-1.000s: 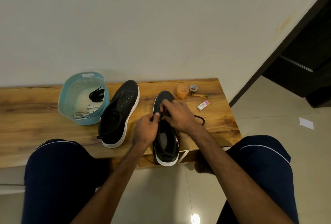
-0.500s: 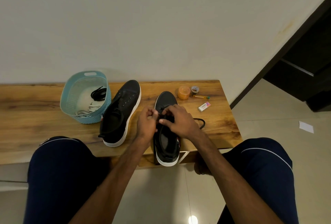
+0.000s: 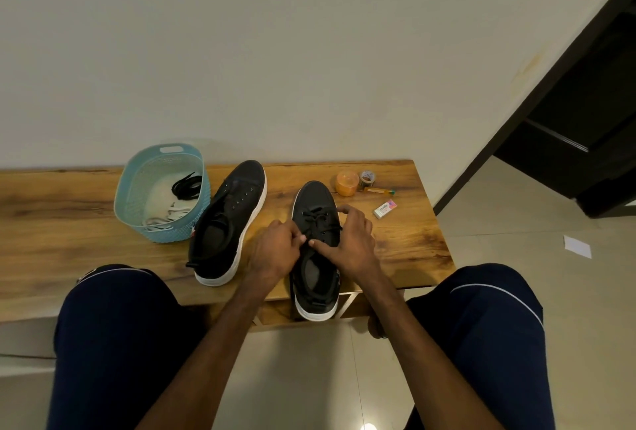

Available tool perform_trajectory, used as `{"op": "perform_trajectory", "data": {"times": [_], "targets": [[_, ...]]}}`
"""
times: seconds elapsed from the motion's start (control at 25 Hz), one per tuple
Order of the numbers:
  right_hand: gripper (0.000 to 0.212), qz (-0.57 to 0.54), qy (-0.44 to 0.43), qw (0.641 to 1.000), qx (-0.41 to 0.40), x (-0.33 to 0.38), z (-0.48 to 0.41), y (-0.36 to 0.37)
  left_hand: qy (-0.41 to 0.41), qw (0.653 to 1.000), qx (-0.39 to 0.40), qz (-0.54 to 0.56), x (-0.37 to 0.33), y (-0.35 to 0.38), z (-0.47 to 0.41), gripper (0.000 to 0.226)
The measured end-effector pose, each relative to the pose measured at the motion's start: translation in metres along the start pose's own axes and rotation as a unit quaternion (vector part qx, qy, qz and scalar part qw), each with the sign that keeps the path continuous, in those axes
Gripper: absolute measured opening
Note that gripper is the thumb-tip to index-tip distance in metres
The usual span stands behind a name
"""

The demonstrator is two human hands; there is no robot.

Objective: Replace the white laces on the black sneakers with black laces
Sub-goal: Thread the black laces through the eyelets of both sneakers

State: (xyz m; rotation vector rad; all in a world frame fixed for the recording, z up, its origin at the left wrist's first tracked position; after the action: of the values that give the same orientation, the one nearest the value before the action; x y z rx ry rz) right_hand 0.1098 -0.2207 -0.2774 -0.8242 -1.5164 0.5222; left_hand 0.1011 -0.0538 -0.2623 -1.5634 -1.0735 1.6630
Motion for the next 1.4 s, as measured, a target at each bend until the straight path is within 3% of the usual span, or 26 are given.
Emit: {"op": "perform_trajectory", "data": {"times": [0.08, 0.12, 0.16, 0.24, 0.28, 0.32, 0.36, 0.44, 0.48, 0.52, 0.6, 0.64, 0.72, 0.76, 0.84, 0.88, 0.92, 0.96, 1.0, 1.08, 1.12, 1.16, 1.28, 1.4], "targets": [[0.089, -0.012, 0.021, 1.000, -0.019, -0.004, 0.006, 0.002, -0.038, 0.987, -0.035, 0.151, 0.000, -0.009, -0.004, 0.009], [0.090, -0.016, 0.025, 0.999, -0.025, -0.004, 0.007, 0.003, -0.074, 0.959, -0.047, 0.269, 0.001, -0.015, -0.005, 0.011], [0.091, -0.020, 0.026, 0.999, -0.028, -0.004, 0.007, 0.003, -0.109, 0.905, -0.049, 0.408, 0.000, -0.021, -0.006, 0.015], [0.094, -0.026, 0.028, 0.999, -0.029, -0.003, 0.007, 0.004, -0.151, 0.738, -0.018, 0.657, -0.005, -0.035, -0.010, 0.022], [0.094, -0.030, 0.031, 0.999, -0.029, -0.003, 0.007, 0.004, -0.166, 0.675, -0.004, 0.719, -0.006, -0.040, -0.011, 0.024], [0.095, -0.034, 0.034, 0.998, -0.028, -0.003, 0.007, 0.004, -0.172, 0.671, -0.006, 0.722, -0.006, -0.041, -0.013, 0.025], [0.095, -0.037, 0.035, 0.998, -0.028, -0.003, 0.008, 0.004, -0.160, 0.736, -0.020, 0.658, -0.004, -0.042, -0.013, 0.023], [0.094, -0.042, 0.034, 0.998, -0.030, -0.003, 0.008, 0.005, -0.064, 0.931, -0.040, 0.357, -0.004, -0.033, -0.008, 0.020], [0.094, -0.044, 0.032, 0.998, -0.032, -0.003, 0.009, 0.005, -0.009, 0.981, -0.016, 0.194, -0.005, -0.022, -0.002, 0.023], [0.094, -0.044, 0.029, 0.998, -0.032, -0.002, 0.009, 0.006, 0.026, 0.997, 0.023, 0.068, -0.004, -0.010, 0.004, 0.024], [0.095, -0.040, 0.027, 0.998, -0.032, -0.002, 0.009, 0.005, 0.040, 0.998, 0.033, -0.047, -0.002, -0.002, 0.005, 0.020], [0.094, -0.038, 0.027, 0.998, -0.032, -0.002, 0.009, 0.005, 0.041, 0.998, 0.011, -0.034, -0.004, -0.007, 0.002, 0.016], [0.093, -0.038, 0.029, 0.998, -0.031, -0.003, 0.009, 0.005, 0.006, 0.984, -0.040, 0.176, -0.006, -0.026, -0.007, 0.017], [0.093, -0.041, 0.030, 0.998, -0.029, -0.003, 0.009, 0.005, -0.035, 0.938, -0.053, 0.340, -0.005, -0.038, -0.010, 0.022], [0.093, -0.045, 0.032, 0.998, -0.025, -0.002, 0.009, 0.004, -0.091, 0.769, -0.027, 0.632, -0.006, -0.058, -0.014, 0.024], [0.094, -0.044, 0.033, 0.998, -0.025, -0.002, 0.009, 0.004, -0.101, 0.688, 0.000, 0.718, -0.009, -0.064, -0.015, 0.024], [0.094, -0.043, 0.032, 0.998, -0.026, -0.001, 0.010, 0.003, -0.111, 0.649, 0.019, 0.753, -0.011, -0.065, -0.015, 0.026], [0.094, -0.042, 0.031, 0.998, -0.027, -0.001, 0.009, 0.003, -0.121, 0.663, 0.025, 0.738, -0.012, -0.062, -0.013, 0.029], [0.094, -0.039, 0.031, 0.998, -0.026, -0.001, 0.009, 0.002, -0.131, 0.728, 0.019, 0.673, -0.011, -0.055, -0.010, 0.033], [0.094, -0.034, 0.028, 0.999, -0.024, 0.000, 0.009, 0.003, -0.110, 0.919, -0.001, 0.379, -0.003, -0.037, -0.003, 0.037], [0.093, -0.030, 0.028, 0.999, -0.025, 0.001, 0.010, 0.003, -0.096, 0.971, 0.010, 0.217, 0.004, -0.025, 0.001, 0.037], [0.093, -0.026, 0.028, 0.999, -0.026, 0.001, 0.010, 0.002, -0.113, 0.986, 0.038, 0.120, 0.012, -0.012, 0.005, 0.038], [0.094, -0.020, 0.027, 0.999, -0.024, 0.001, 0.010, 0.003, -0.186, 0.975, 0.084, 0.087, 0.027, 0.007, 0.012, 0.047], [0.095, -0.016, 0.027, 0.999, -0.021, 0.001, 0.010, 0.003, -0.146, 0.988, 0.045, 0.030, 0.023, 0.004, 0.007, 0.040]]}}
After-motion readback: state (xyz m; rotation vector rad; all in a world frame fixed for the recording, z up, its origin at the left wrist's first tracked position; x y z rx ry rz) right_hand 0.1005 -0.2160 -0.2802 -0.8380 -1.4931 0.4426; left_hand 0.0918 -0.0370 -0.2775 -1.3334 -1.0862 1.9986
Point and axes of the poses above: each hand's wrist, its own z-axis away from the middle knuckle, its own y-axis out of the palm, x = y × z, the point moved 5 cm from there along -z, towards the middle knuckle, and after that the axes turned 14 degrees about -x, right-handed, at the moved point
